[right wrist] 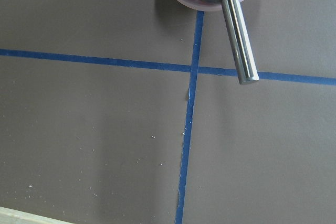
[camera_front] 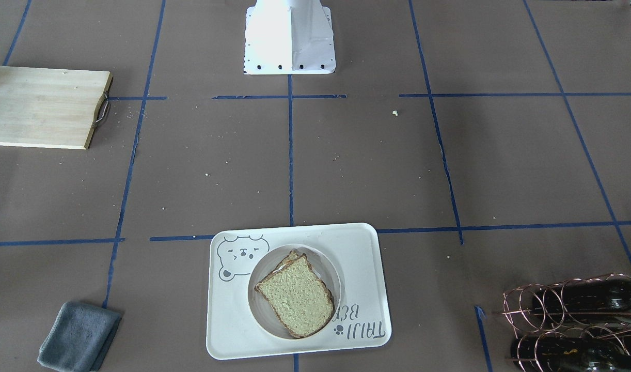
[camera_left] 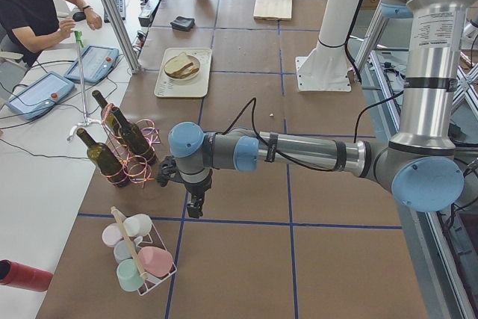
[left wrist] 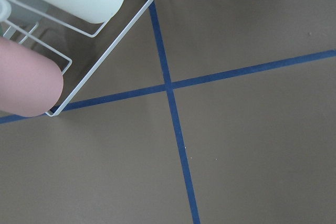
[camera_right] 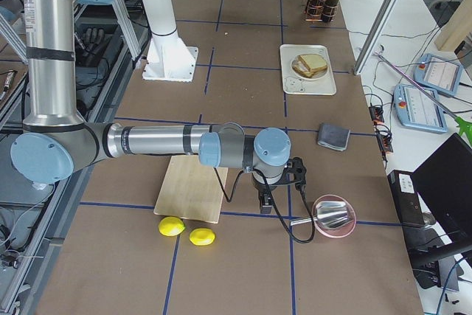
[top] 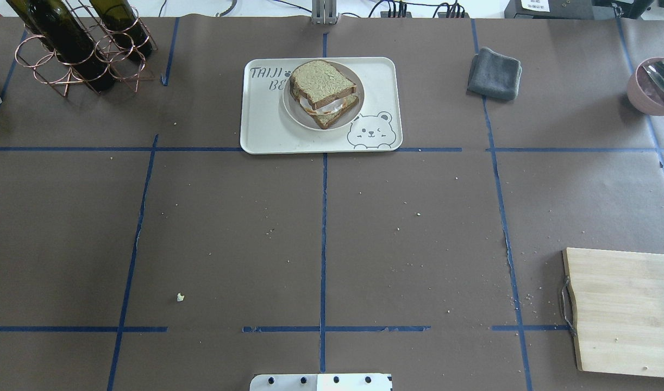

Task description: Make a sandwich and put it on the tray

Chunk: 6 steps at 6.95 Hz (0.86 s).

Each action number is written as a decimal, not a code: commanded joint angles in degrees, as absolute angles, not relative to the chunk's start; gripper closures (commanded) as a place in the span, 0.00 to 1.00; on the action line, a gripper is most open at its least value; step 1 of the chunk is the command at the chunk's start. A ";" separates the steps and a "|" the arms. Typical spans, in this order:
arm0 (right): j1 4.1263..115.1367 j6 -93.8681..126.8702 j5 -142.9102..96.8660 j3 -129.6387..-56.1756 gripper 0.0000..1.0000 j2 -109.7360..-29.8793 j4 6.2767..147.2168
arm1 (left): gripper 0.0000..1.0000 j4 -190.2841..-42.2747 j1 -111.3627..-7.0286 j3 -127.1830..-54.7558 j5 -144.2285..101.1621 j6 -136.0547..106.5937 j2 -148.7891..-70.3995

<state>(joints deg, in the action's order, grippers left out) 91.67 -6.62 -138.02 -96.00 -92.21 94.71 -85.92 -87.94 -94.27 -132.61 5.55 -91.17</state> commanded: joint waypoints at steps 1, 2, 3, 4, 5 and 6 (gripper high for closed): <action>91.67 -6.59 -138.42 -95.36 0.00 -92.46 94.75 | 0.00 -82.02 -90.43 -94.66 -132.80 5.63 -90.79; 91.67 -6.59 -138.95 -95.36 0.00 -92.90 94.75 | 0.00 -81.83 -90.44 -94.57 -132.89 5.63 -90.88; 91.67 -6.59 -138.87 -95.36 0.00 -92.99 94.75 | 0.00 -81.74 -90.44 -94.57 -133.93 5.54 -90.79; 91.67 -6.59 -138.87 -95.19 0.00 -92.99 94.75 | 0.00 -81.83 -90.44 -94.48 -135.34 5.54 -90.79; 91.67 -6.68 -138.87 -95.10 0.00 -92.99 94.75 | 0.00 -81.83 -90.44 -94.57 -135.35 5.54 -90.79; 91.67 -6.68 -138.87 -94.92 0.00 -92.99 94.75 | 0.00 -81.83 -90.44 -94.48 -135.35 5.54 -90.79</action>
<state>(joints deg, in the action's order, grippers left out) 91.67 -6.65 -138.86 -95.11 -92.98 94.75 -81.83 -90.43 -94.53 -135.15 5.54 -90.79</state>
